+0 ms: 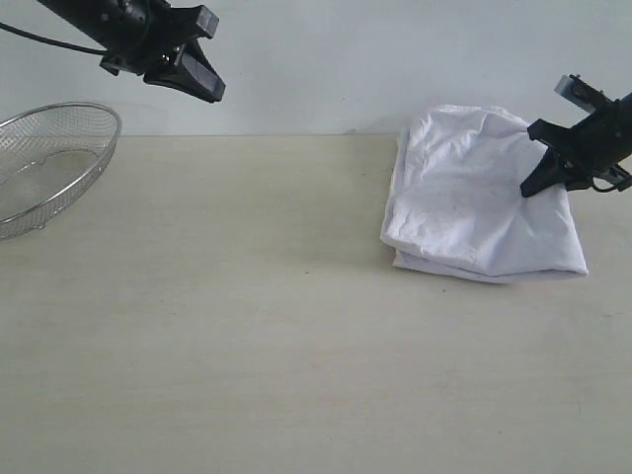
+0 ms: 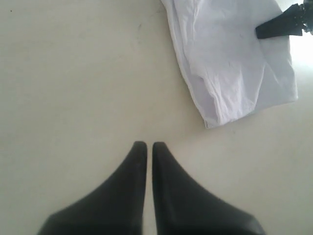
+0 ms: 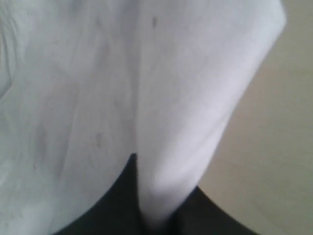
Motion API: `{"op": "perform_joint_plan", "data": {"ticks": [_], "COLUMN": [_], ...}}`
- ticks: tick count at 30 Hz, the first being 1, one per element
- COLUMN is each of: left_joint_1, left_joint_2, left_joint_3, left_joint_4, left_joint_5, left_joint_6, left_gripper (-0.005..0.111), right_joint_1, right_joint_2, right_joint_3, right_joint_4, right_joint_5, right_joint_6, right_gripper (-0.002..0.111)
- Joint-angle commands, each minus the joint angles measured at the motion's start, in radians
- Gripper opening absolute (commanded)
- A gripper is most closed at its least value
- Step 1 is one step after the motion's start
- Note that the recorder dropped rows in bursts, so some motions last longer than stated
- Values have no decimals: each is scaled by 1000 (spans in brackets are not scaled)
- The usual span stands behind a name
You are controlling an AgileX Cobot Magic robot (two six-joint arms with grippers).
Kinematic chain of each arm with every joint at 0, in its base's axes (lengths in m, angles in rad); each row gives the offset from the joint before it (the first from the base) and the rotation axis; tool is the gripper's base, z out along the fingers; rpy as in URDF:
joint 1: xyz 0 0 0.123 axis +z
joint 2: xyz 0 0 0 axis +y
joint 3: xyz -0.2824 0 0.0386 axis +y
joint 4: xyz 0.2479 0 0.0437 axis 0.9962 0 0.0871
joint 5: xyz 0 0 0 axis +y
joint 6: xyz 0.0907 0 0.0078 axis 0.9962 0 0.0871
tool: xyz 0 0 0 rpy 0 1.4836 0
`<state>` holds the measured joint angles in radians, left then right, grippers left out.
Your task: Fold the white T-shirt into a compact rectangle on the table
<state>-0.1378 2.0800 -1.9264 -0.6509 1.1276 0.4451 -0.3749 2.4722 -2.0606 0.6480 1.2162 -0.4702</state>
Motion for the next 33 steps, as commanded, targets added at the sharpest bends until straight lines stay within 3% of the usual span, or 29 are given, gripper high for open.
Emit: {"op": "perform_joint_plan", "data": {"ticks": [1,4,6,7,10,11,12,21,28,30,33], "left_joint_1": [-2,-2,-2,-2,-2,-2,-2,-2,0,16,70], "left_joint_2": [-10,-10,-10,-10,-10,-10,-10,-10,-10,-15,-51], "left_joint_3": [0,0,0,0,0,0,0,0,0,0,2], "left_joint_4": [2,12,12,12,12,12,12,21,124,125,116], "left_joint_5": [28,32,32,32,41,47,52,62,81,81,82], "left_joint_6": [7,7,7,7,7,7,7,7,3,3,3], "left_gripper": [5,5,5,5,5,5,5,5,5,5,5], "right_joint_1": [-5,-3,-3,-3,-3,-3,-3,-3,-5,-5,-5], "right_joint_2": [-4,-4,-4,-4,-4,-4,-4,-8,-87,-120,-204], "right_joint_3": [-6,-6,-6,-6,-6,-6,-6,-6,-6,-4,65], "right_joint_4": [-29,-27,-27,-27,-27,-31,-39,-59,-70,-97,-131], "right_joint_5": [5,5,5,5,5,5,5,5,-85,-103,-151], "right_joint_6": [-6,37,37,40,70,92,111,135,183,204,183], "right_gripper": [0,2,13,25,72,83,86,59,53,40,8]}}
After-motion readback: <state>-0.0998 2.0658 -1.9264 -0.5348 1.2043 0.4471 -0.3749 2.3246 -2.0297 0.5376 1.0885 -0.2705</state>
